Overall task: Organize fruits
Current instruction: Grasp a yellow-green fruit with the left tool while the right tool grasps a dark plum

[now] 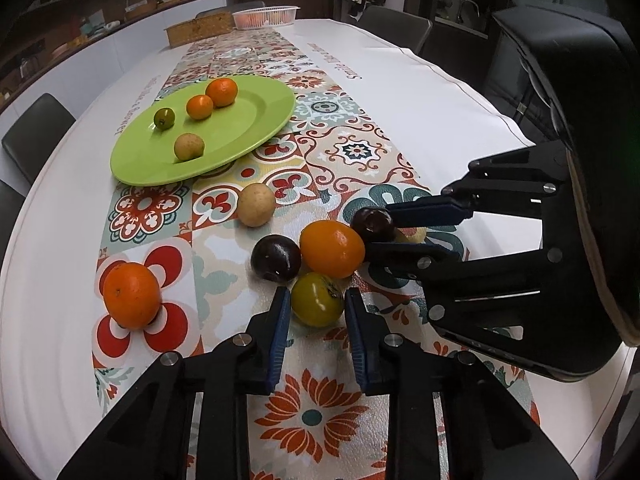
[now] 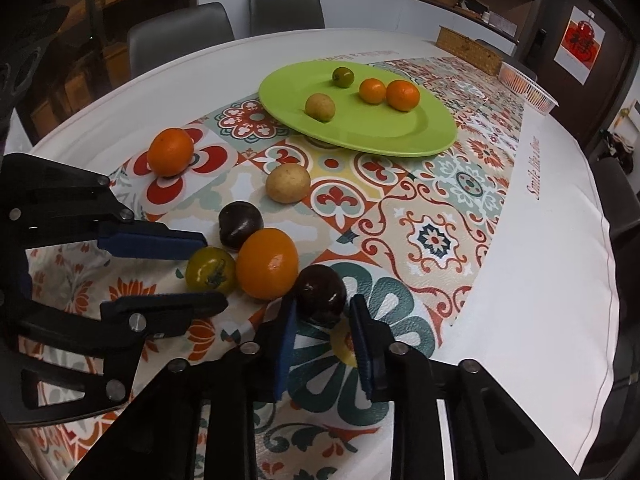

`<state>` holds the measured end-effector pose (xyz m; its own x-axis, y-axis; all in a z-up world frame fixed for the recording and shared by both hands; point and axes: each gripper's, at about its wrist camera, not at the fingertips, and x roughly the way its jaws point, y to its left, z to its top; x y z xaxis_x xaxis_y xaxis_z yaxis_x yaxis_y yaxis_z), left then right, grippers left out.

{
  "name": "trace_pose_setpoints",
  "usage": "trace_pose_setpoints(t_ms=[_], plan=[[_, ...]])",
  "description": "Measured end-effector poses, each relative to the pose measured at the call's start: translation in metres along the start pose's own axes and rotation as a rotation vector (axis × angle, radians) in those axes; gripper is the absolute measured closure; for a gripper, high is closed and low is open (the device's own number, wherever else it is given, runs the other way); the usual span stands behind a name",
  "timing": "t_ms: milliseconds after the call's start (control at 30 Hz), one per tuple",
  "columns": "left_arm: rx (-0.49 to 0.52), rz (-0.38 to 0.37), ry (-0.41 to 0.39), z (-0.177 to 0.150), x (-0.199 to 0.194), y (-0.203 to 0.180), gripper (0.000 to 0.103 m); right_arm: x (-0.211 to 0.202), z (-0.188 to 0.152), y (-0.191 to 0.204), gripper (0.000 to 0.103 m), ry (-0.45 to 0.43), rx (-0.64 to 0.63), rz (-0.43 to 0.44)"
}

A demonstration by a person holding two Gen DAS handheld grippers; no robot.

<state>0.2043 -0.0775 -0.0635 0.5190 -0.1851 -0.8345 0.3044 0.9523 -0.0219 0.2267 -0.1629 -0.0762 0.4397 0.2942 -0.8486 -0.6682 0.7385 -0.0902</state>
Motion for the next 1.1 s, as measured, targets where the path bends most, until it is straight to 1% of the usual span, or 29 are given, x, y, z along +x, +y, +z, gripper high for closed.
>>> trace_pose_setpoints(t_ms=[167,367,633,800,867,900,933,1100], plan=[[-0.006,-0.008,-0.01,-0.002,-0.006,0.0,0.075,-0.006,-0.005,-0.004,0.078,-0.007,0.053,0.013],[-0.015,-0.017,-0.041,-0.003,-0.018,-0.003,0.075,-0.021,-0.01,-0.006,0.078,-0.024,0.098,0.018],[-0.021,-0.022,-0.08,-0.004,-0.036,-0.004,0.075,-0.048,-0.009,0.002,0.079,-0.083,0.115,-0.005],[-0.032,-0.015,-0.076,-0.01,-0.037,-0.001,0.075,-0.045,-0.012,0.003,0.079,-0.064,0.141,0.016],[-0.038,-0.013,-0.072,-0.011,-0.037,0.0,0.075,-0.041,-0.013,0.003,0.075,-0.047,0.148,0.03],[-0.039,-0.013,-0.071,-0.012,-0.036,0.0,0.075,-0.04,-0.013,0.003,0.071,-0.042,0.144,0.03],[-0.039,-0.013,-0.07,-0.012,-0.035,0.001,0.075,-0.038,-0.013,0.003,0.07,-0.038,0.138,0.024],[-0.052,-0.009,-0.063,-0.01,-0.03,0.006,0.075,-0.024,-0.009,0.002,0.07,0.001,0.112,0.012]])
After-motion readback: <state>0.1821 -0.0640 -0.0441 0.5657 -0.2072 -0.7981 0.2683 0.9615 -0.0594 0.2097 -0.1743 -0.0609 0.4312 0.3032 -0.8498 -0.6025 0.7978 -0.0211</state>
